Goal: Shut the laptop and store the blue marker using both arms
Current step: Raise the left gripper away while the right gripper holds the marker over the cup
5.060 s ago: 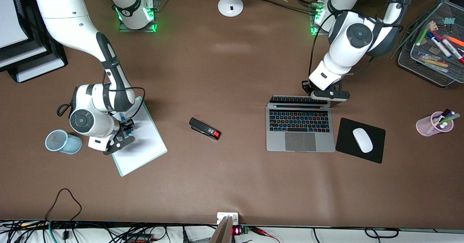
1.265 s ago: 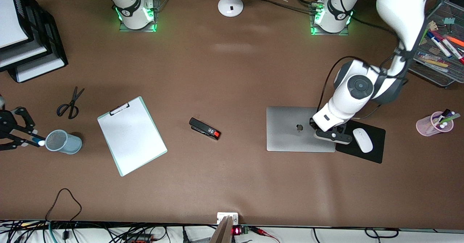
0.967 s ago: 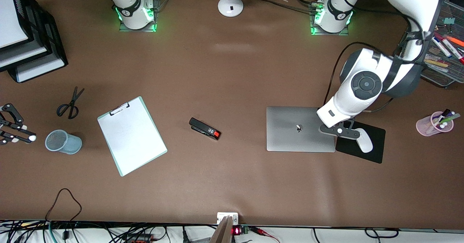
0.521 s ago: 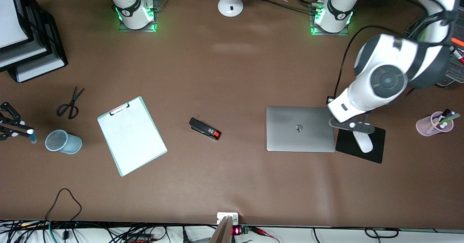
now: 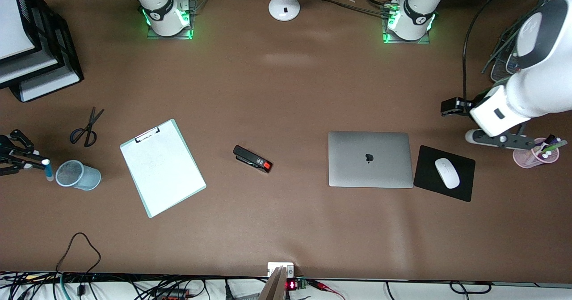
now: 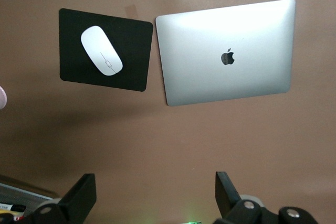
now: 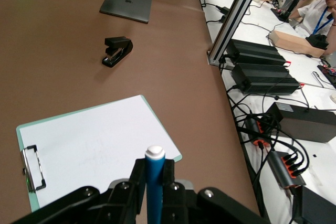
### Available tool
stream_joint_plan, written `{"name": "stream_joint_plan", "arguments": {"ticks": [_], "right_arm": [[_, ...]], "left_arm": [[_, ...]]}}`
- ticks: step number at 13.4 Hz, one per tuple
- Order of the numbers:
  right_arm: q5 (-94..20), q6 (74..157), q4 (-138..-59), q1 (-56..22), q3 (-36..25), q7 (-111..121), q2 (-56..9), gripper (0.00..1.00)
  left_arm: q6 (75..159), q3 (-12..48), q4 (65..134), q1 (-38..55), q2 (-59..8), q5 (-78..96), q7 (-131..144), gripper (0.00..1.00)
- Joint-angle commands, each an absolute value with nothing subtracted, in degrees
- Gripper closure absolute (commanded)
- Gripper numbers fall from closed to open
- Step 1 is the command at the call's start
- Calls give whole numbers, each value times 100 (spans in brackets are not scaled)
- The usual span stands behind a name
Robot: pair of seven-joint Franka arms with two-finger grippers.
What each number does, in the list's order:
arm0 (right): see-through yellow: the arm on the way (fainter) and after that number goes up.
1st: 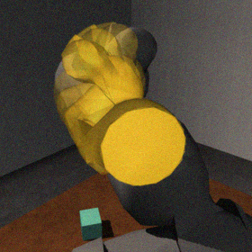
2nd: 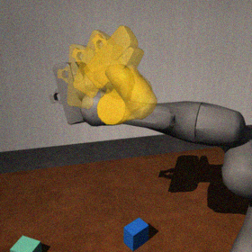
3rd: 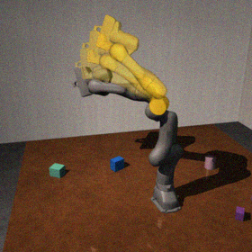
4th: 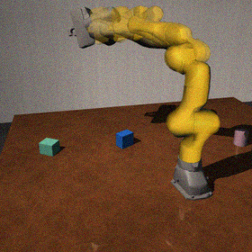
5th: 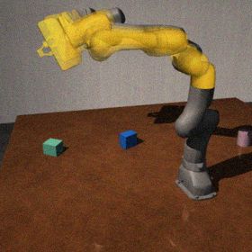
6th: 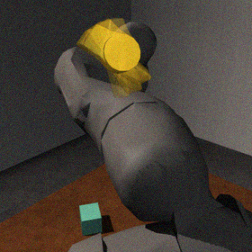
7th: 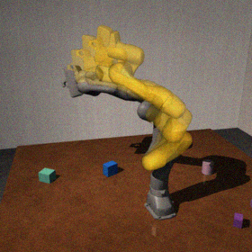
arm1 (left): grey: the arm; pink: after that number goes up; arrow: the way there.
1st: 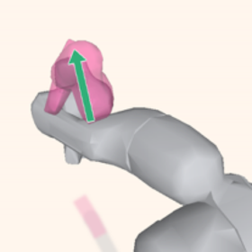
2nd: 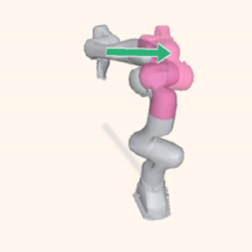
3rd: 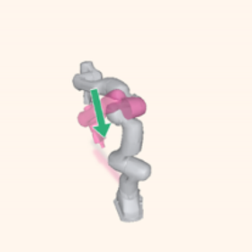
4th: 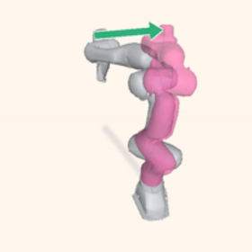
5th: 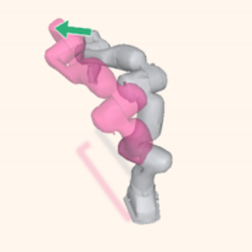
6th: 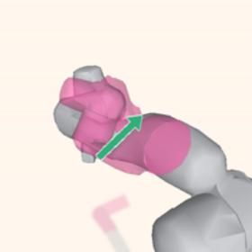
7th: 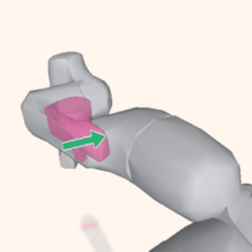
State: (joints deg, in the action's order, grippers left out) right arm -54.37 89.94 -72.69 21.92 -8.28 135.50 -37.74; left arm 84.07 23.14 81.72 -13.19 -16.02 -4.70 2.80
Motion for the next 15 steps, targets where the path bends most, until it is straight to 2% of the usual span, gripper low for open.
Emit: {"name": "stream_joint_plan", "arguments": {"ticks": [1,13,15], "right_arm": [[-5599,8728,-7181,2469,-738,13764,-3981,100],[-5924,8481,-7189,2733,-738,13772,-4526,100],[-5924,8481,-7189,2742,-738,13790,-4640,100]], "left_arm": [[8253,2364,7998,-1310,-1635,-396,158,0],[7981,2320,8007,-1345,-1485,-378,150,0],[8129,2241,8182,-1327,-1285,-369,36,0]]}}
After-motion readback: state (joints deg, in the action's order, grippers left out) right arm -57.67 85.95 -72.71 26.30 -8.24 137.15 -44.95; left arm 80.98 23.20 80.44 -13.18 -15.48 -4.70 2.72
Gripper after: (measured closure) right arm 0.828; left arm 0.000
